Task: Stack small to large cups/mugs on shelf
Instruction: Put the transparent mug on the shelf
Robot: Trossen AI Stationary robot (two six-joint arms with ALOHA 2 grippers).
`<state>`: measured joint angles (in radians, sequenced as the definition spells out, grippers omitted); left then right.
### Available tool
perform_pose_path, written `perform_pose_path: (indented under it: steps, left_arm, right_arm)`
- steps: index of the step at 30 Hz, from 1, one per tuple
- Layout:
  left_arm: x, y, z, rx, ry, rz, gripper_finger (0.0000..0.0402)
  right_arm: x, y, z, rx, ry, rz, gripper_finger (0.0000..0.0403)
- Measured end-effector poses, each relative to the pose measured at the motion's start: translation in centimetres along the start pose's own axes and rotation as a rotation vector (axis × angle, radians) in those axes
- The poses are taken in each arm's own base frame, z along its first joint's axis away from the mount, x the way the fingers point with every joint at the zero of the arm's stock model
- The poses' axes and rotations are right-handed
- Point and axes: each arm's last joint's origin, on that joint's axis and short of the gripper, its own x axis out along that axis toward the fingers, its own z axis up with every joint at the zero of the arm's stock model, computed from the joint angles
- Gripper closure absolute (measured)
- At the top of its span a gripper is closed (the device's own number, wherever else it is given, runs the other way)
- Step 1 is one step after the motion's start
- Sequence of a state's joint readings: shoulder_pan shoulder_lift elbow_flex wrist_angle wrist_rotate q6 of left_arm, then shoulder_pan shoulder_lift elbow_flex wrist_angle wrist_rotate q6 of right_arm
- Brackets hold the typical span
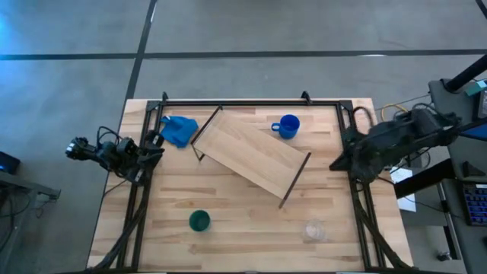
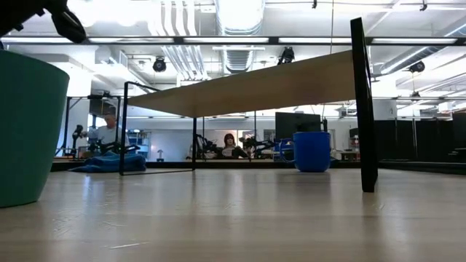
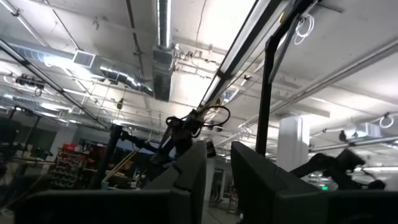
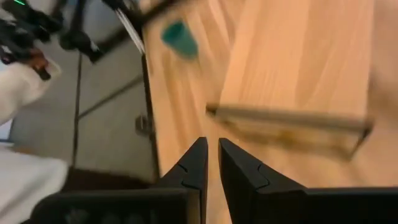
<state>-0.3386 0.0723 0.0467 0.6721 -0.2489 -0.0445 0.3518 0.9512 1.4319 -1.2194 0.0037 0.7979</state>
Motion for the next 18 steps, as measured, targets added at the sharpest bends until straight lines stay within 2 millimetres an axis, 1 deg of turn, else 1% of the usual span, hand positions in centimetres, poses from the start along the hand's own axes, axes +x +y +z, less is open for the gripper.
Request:
perform_pose_path:
  steps: [3,5,6,9,12,16,18]
  left_arm:
    - [-0.1,0.0,-0.4,0.037,0.021,0.001,0.0375]
    - [0.0,0.0,-0.4,0.031,0.024,0.0,0.0394]
    - [0.0,0.0,-0.4,0.03,0.024,0.0,0.0397]
    - [0.0,0.0,-0.4,0.029,0.017,-0.003,0.0391]
    - [0.0,0.0,-0.3,0.027,0.012,-0.004,0.0387]
    - [0.0,0.0,-0.3,0.026,0.013,-0.006,0.0386]
    - [0.0,0.0,-0.3,0.025,0.013,-0.008,0.0386]
  right_arm:
    - [2.0,0.6,0.0,0.135,0.166,-0.011,0.0369]
    - [3.5,1.1,-0.2,0.182,0.252,-0.012,0.0369]
    - [4.2,1.3,-0.3,0.188,0.288,-0.022,0.0369]
    - [6.5,1.8,-0.9,0.17,0.365,-0.069,0.0369]
    - [8.6,1.9,-1.5,0.156,0.449,-0.123,0.0369]
    - [11.2,1.5,-2.5,0.205,0.642,-0.246,0.0369]
    - [12.3,1.3,-3.1,0.188,0.753,-0.28,0.0369]
